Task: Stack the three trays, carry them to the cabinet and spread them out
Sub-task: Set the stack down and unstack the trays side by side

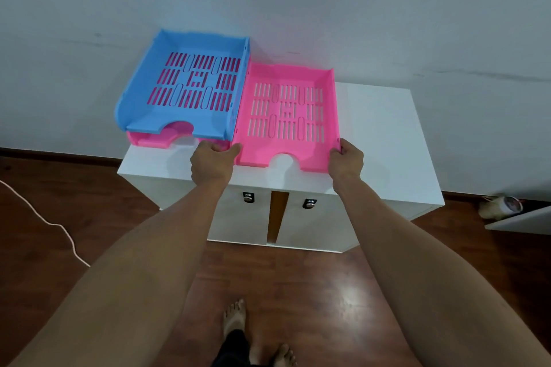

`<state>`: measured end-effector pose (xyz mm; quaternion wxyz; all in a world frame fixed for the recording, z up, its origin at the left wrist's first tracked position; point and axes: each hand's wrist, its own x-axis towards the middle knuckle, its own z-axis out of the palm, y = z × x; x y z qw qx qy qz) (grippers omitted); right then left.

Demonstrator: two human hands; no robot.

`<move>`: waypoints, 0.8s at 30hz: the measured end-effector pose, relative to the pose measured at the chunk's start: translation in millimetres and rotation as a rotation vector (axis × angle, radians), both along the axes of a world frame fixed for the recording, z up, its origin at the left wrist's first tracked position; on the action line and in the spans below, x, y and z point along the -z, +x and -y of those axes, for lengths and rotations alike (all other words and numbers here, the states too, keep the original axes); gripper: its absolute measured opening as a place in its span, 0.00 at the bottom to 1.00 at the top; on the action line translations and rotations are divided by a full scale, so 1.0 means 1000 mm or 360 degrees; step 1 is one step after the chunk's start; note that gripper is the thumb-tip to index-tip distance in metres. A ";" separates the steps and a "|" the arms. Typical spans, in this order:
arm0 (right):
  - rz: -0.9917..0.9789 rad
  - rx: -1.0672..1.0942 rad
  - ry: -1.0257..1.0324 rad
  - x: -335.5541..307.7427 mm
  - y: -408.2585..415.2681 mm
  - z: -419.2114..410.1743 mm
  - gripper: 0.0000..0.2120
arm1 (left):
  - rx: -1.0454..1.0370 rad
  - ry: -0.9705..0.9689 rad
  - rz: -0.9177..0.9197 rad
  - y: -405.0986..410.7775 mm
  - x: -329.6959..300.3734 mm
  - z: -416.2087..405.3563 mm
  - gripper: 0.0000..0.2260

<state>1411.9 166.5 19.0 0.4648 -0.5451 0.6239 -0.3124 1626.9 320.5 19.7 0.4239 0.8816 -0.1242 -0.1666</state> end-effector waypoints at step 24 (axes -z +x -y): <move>-0.0191 0.0003 0.0005 -0.016 0.013 0.006 0.21 | 0.0078 0.0111 0.0035 0.005 -0.003 0.000 0.30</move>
